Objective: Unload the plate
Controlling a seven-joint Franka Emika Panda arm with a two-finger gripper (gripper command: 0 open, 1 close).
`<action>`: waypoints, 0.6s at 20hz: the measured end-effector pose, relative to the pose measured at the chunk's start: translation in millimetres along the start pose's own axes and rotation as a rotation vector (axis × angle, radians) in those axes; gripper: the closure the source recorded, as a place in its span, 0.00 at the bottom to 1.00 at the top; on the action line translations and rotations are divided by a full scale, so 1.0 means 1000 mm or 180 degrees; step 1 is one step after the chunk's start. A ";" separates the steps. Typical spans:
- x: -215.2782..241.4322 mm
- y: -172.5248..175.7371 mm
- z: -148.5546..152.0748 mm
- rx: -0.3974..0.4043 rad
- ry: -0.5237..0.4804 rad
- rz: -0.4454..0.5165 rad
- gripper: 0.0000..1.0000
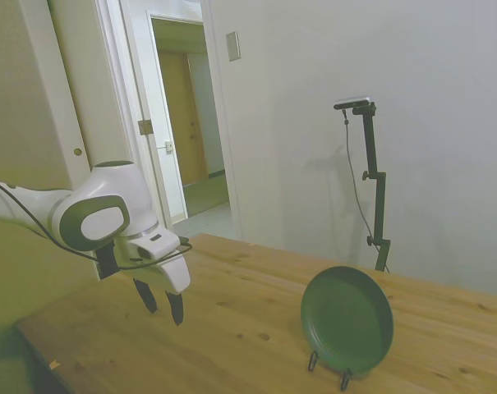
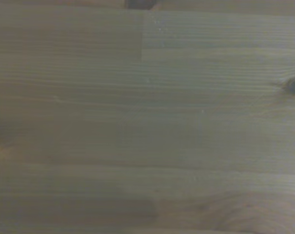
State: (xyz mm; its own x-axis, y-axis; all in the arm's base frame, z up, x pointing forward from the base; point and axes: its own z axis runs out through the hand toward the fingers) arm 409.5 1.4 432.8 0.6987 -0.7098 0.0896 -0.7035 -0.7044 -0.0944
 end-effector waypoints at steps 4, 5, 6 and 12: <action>0.018 0.008 -0.013 0.0128 0.0022 0.0159 0.00; 0.028 0.013 -0.021 0.0178 0.0069 0.0230 0.00; 0.040 0.019 -0.029 0.0218 0.0120 0.0306 0.00; 0.118 0.060 -0.072 0.0297 0.0507 0.0749 0.00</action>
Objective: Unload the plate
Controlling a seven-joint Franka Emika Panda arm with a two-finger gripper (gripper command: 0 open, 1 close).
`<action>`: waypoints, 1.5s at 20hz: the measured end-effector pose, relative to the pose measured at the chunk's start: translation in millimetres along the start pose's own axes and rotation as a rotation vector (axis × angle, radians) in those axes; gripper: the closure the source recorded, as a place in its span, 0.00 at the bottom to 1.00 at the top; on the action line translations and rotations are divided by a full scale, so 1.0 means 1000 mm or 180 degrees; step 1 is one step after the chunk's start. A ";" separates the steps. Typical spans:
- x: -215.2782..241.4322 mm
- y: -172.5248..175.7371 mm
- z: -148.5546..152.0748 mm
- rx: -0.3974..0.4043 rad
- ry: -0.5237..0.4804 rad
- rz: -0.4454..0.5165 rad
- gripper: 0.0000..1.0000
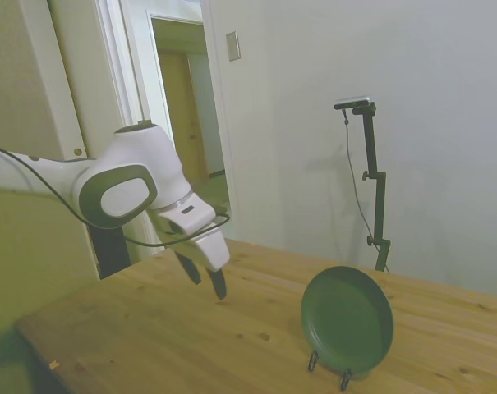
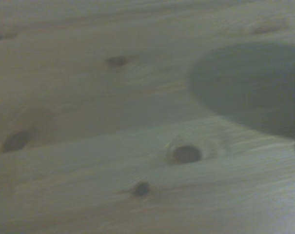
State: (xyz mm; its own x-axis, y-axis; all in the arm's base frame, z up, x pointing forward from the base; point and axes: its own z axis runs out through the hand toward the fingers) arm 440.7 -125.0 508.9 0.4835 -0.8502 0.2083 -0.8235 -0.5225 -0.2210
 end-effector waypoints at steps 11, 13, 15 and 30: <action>0.122 0.023 -0.016 -0.0084 0.0710 0.0555 0.00; 0.109 0.008 -0.021 -0.0015 0.0718 0.0449 0.00; 0.110 0.006 -0.020 0.0050 0.0772 0.0521 0.00; 0.162 -0.013 0.019 0.0507 0.1224 0.1151 0.00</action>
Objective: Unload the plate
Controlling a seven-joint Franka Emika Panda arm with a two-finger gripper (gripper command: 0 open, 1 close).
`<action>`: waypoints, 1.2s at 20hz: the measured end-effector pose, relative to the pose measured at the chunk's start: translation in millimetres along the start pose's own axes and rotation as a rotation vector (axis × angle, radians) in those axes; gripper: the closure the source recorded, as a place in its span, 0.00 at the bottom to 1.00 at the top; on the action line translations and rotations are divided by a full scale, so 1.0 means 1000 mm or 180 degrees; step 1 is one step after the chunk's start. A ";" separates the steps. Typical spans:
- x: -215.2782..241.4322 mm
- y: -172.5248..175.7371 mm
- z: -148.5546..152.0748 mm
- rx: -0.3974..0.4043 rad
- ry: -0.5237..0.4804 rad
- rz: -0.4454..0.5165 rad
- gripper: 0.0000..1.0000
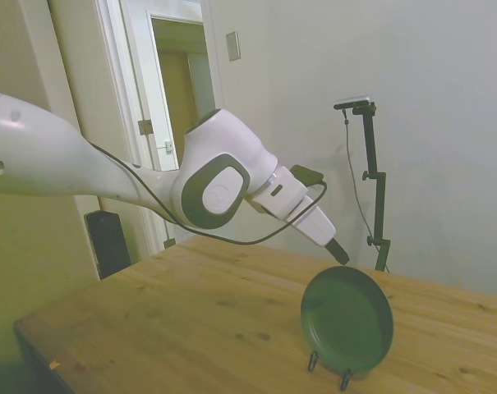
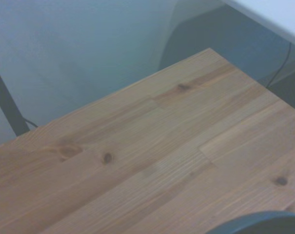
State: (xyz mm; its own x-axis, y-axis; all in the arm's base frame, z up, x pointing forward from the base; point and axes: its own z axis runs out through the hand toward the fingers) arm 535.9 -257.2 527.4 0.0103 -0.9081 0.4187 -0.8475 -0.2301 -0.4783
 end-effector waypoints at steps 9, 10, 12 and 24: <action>-0.007 0.000 0.026 -0.0042 -0.0115 0.0083 0.00; -0.007 0.001 0.028 -0.0036 -0.0108 0.0086 0.00; -0.008 0.004 0.035 -0.0017 -0.0091 0.0090 0.00; -0.023 0.011 0.050 0.0095 -0.0071 0.0116 1.00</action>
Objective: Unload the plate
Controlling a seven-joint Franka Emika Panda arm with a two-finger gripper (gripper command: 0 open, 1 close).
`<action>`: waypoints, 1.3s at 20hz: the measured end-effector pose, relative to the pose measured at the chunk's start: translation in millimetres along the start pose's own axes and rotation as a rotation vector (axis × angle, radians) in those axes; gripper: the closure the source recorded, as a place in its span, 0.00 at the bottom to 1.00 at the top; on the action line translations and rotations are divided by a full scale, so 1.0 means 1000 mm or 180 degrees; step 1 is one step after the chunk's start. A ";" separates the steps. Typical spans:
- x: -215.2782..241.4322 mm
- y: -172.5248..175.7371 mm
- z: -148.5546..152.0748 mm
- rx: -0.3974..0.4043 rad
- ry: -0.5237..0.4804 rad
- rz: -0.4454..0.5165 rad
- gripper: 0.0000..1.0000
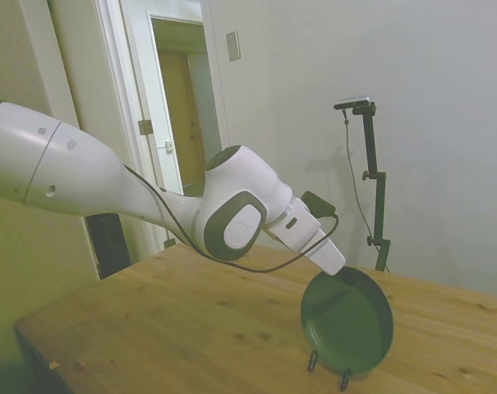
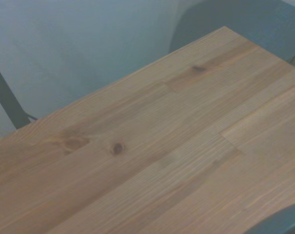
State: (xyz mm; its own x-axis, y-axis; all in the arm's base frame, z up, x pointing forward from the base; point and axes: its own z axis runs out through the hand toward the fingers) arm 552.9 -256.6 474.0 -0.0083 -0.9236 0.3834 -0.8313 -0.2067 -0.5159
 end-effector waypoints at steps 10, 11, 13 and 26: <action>-0.006 0.002 0.000 0.0061 0.0005 0.0030 1.00; -0.006 0.002 0.000 0.0063 0.0006 0.0032 1.00; -0.006 0.002 0.000 0.0065 0.0007 0.0034 1.00; -0.006 0.002 0.000 0.0068 0.0008 0.0042 1.00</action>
State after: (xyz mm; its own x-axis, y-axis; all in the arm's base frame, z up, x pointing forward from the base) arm 551.1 -251.3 470.8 -0.0206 -0.9254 0.3784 -0.8190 -0.2015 -0.5372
